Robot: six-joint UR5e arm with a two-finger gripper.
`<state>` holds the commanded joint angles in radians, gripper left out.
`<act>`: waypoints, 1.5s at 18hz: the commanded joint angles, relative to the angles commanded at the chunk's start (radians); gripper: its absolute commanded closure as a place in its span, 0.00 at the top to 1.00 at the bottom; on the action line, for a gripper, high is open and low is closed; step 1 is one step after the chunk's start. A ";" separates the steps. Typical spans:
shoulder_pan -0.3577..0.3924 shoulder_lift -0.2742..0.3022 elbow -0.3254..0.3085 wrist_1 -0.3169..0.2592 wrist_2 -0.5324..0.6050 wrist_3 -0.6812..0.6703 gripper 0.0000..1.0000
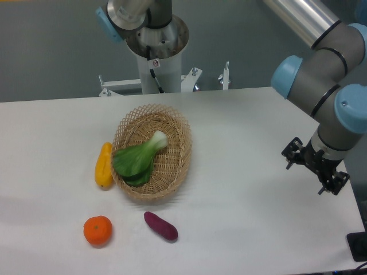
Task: Pick up the green vegetable from the basket
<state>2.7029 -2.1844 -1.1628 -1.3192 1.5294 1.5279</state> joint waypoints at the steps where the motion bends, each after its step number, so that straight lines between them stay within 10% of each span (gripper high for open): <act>1: 0.000 0.000 0.000 0.003 0.000 0.002 1.00; 16: -0.005 0.012 -0.028 0.028 -0.011 -0.106 1.00; 27: -0.101 0.179 -0.273 0.031 -0.012 -0.107 1.00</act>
<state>2.6018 -2.0051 -1.4355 -1.2886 1.5171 1.4205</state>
